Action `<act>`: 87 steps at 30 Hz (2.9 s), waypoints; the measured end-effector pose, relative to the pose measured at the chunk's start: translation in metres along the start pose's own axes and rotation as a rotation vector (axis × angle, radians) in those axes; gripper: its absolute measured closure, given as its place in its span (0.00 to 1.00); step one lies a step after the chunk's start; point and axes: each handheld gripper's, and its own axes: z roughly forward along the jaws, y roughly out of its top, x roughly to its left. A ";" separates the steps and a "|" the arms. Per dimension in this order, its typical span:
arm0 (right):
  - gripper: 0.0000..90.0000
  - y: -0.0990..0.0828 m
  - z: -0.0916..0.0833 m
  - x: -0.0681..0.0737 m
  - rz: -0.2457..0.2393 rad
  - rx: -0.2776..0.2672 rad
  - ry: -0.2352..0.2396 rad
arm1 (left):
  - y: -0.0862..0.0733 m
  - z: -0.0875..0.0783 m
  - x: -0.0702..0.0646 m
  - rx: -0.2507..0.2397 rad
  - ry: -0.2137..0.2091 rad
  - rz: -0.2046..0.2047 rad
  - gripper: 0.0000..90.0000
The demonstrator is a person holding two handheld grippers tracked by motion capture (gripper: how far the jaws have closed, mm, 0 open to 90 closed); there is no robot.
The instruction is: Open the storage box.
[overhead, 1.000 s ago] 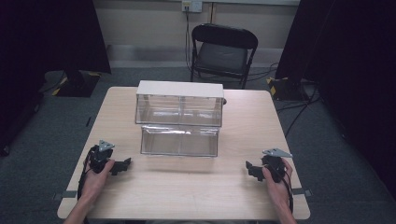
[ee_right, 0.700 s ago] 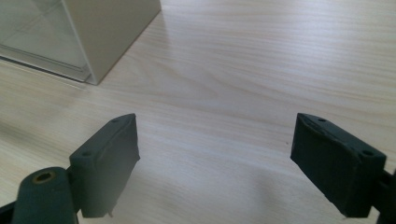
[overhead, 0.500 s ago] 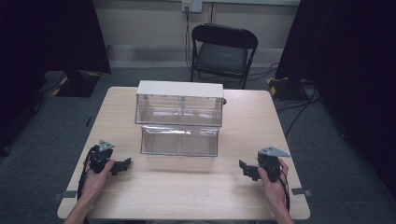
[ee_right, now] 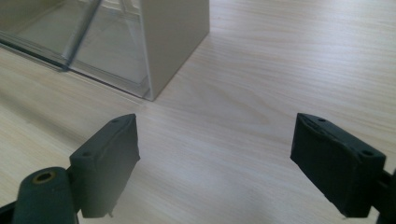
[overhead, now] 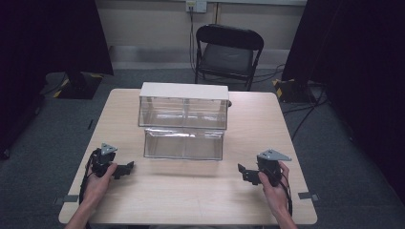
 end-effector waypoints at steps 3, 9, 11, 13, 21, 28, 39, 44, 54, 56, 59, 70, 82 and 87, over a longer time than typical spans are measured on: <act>0.16 0.004 0.001 0.008 -0.009 -0.005 0.026 | 0.000 0.000 0.000 0.000 0.000 0.001 0.00; 0.16 0.007 0.006 0.020 -0.030 0.000 0.054 | 0.000 0.000 0.000 0.000 0.000 0.002 0.00; 0.16 0.008 0.008 0.025 -0.032 0.001 0.066 | 0.000 0.000 0.000 0.000 0.000 0.000 0.00; 0.16 0.010 0.010 0.030 -0.034 0.003 0.076 | 0.000 0.000 0.000 0.000 -0.001 0.001 0.00; 0.16 0.020 0.012 0.041 -0.054 0.000 0.114 | 0.000 0.000 0.000 0.002 0.000 0.002 0.00; 0.16 0.033 0.019 0.051 -0.073 -0.003 0.146 | 0.000 0.000 0.000 0.001 -0.001 0.002 0.00; 0.16 0.038 0.042 0.061 -0.089 0.033 0.145 | 0.000 0.000 0.000 0.000 0.000 0.000 0.00; 0.12 0.038 0.050 0.063 -0.077 0.041 0.173 | 0.000 0.000 0.000 0.001 0.000 0.000 0.00; 0.15 0.034 0.063 0.068 -0.083 0.060 0.154 | 0.000 0.000 0.000 0.001 -0.001 0.001 0.00; 0.15 0.033 0.066 0.068 -0.086 0.066 0.141 | 0.000 0.000 0.000 0.001 -0.001 0.002 0.00; 0.15 0.033 0.068 0.068 -0.089 0.068 0.144 | 0.000 0.000 0.000 0.001 0.000 0.002 0.00; 0.14 0.033 0.069 0.072 -0.082 0.055 0.137 | 0.000 0.000 0.000 0.001 0.000 0.000 0.00; 0.14 0.034 0.063 0.075 -0.069 0.030 0.157 | 0.000 0.000 0.000 0.001 0.000 0.000 0.00; 0.14 0.035 0.060 0.076 -0.074 0.025 0.161 | 0.000 0.000 0.000 0.001 0.000 0.000 0.00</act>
